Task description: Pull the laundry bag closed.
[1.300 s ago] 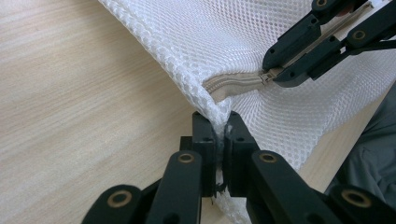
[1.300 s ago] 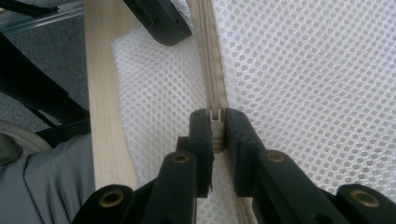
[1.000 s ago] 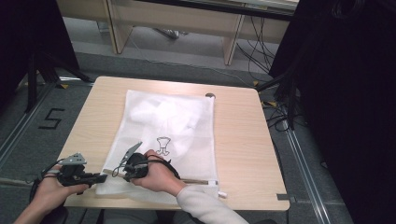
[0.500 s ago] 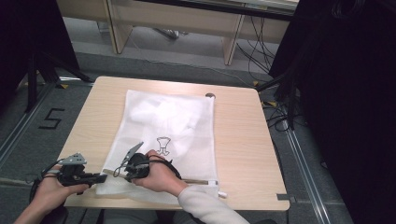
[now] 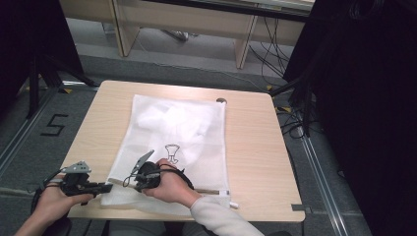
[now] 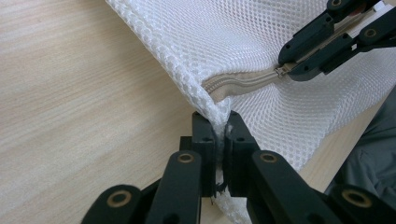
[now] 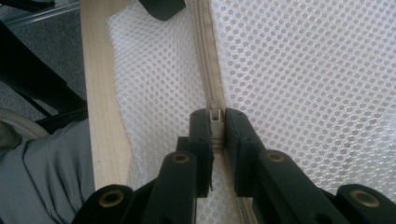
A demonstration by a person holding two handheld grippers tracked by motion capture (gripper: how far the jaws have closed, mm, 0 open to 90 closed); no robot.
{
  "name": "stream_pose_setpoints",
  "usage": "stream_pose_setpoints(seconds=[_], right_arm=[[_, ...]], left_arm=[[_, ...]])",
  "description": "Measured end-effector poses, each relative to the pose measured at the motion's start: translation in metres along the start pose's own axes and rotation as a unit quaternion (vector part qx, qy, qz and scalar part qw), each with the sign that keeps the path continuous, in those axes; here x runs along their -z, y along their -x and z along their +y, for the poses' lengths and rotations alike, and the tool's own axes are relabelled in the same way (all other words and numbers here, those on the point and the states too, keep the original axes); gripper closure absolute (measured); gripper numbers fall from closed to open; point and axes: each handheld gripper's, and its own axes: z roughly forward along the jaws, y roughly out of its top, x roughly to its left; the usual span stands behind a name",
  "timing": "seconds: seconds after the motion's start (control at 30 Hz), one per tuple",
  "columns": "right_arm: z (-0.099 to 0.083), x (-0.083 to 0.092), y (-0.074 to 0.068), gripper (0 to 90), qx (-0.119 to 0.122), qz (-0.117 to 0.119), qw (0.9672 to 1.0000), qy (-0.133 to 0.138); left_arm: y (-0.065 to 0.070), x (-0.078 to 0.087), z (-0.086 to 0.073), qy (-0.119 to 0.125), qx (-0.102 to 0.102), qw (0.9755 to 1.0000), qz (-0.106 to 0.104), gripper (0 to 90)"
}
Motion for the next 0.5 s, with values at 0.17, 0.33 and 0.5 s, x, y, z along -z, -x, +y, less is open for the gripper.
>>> stream_pose_setpoints(seconds=[0.17, 0.33, 0.5], right_arm=[[-0.0006, 0.0008, 0.0, 82.4, 0.003, -0.003, 1.0, 0.0], [-0.0013, 0.0021, 0.0001, 82.4, 0.003, 0.002, 1.0, 0.002], [-0.0044, 0.0023, 0.0013, 82.5, -0.003, -0.001, 1.0, 0.0]], left_arm=[[0.0005, -0.0002, -0.0001, 0.001, 0.0, 1.0, 0.001, 84.7], [0.0001, -0.0001, -0.0001, 0.0, -0.002, 1.0, 0.002, 84.6], [0.0006, -0.0014, -0.0008, 0.01, -0.001, 0.9999, 0.004, 84.6]])
